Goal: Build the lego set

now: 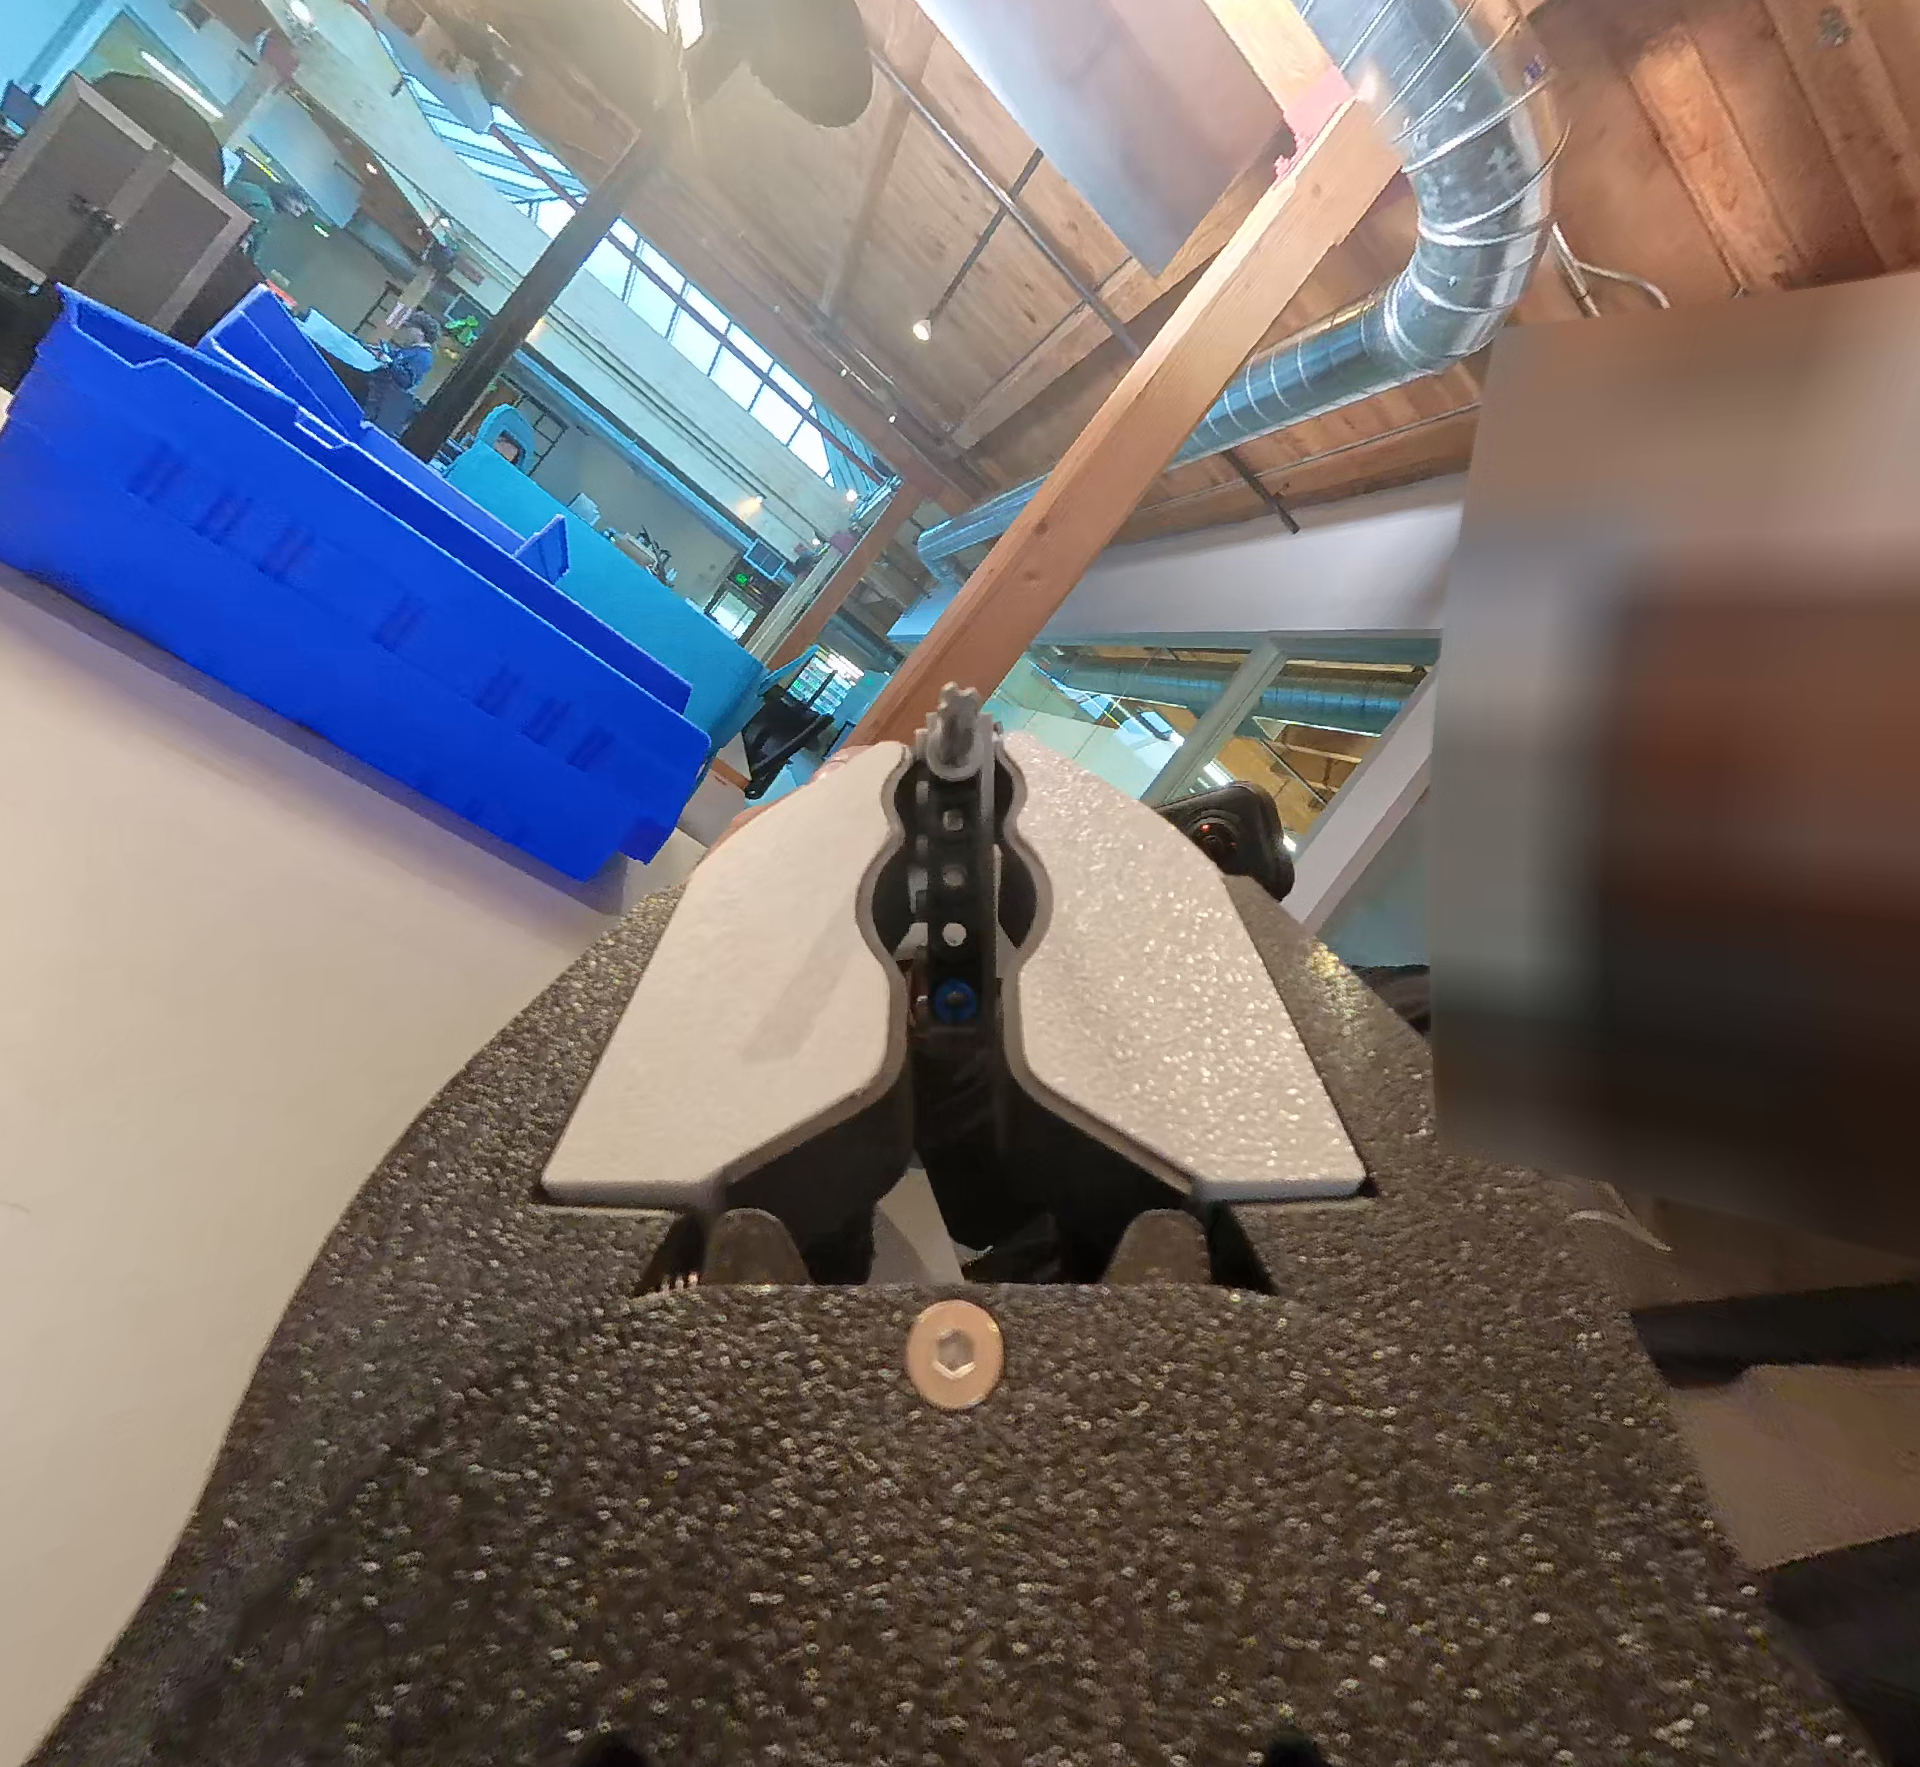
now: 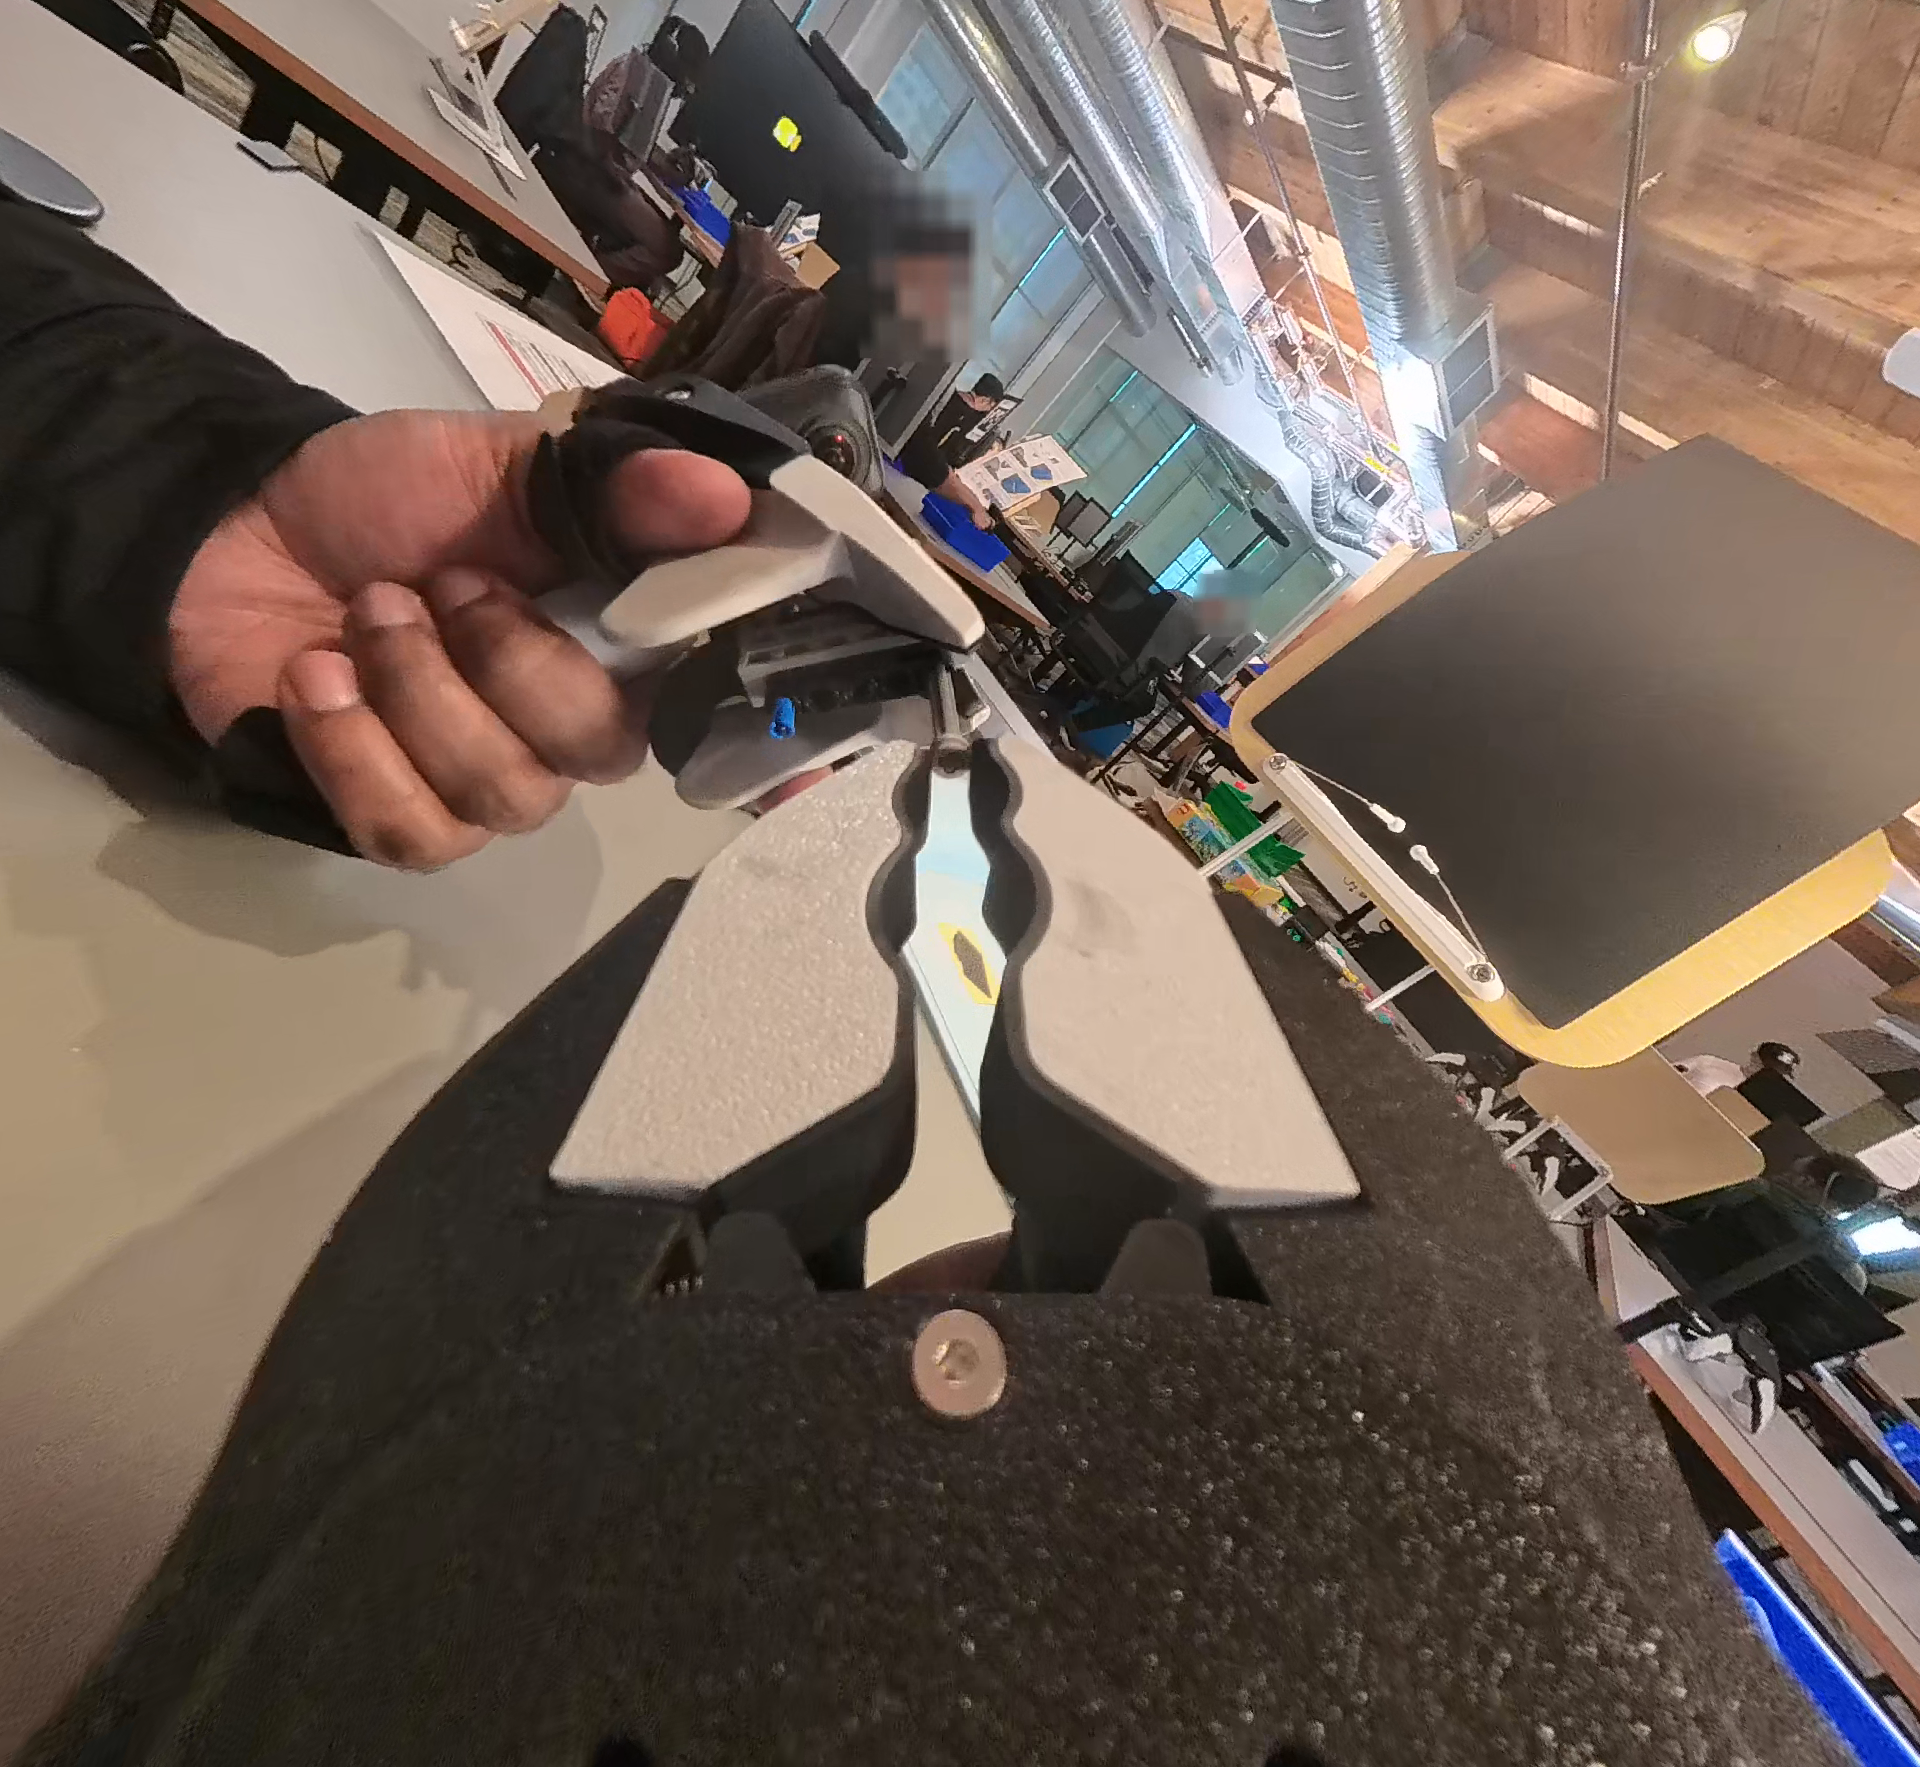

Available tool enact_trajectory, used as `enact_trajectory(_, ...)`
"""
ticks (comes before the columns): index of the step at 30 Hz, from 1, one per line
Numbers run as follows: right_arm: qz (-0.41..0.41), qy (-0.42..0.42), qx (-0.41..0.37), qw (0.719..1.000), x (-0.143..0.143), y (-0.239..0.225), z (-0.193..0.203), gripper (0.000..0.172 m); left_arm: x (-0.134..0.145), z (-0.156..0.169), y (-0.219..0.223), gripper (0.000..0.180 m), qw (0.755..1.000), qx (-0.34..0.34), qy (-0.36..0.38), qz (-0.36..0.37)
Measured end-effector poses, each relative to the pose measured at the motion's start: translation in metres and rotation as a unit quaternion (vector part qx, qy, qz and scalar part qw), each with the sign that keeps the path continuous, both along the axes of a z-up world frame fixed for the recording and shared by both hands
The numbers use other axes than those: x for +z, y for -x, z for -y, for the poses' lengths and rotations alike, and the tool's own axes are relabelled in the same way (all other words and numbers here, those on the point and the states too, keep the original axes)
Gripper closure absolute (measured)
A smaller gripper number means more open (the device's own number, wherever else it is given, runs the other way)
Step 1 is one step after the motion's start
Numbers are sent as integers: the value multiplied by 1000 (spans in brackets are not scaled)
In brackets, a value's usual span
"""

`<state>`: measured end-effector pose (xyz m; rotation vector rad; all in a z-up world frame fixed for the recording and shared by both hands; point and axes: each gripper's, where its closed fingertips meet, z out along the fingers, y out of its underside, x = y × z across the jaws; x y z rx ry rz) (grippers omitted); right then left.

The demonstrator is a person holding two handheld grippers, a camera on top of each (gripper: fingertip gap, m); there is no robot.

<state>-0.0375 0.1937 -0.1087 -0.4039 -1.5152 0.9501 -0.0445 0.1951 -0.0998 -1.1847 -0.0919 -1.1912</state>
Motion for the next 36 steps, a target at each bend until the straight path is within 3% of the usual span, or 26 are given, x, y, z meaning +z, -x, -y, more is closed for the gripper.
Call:
enact_trajectory(15, 41, 25, 26, 998, -7, -2, -4, 165, -10, -3, -6, 168, 999, 7, 26, -39)
enact_trajectory(36, 51, 46, 31, 997, -5, -4, -8, 165, -17, -5, -16, 169, 999, -16, 34, -36)
